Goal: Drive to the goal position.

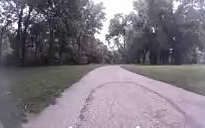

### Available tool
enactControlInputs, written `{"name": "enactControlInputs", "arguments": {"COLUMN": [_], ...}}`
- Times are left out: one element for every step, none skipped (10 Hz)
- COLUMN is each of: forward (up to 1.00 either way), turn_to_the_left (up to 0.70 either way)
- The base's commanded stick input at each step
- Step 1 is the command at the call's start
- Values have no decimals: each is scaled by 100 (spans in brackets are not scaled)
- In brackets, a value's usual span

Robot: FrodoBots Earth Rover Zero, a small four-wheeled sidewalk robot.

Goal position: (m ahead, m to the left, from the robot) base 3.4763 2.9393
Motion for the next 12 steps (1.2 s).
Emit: {"name": "enactControlInputs", "arguments": {"forward": [70,70,70,70,70,70,70,70,70,70,70,70], "turn_to_the_left": [0,0,0,0,0,0,0,0,0,0,0,0]}}
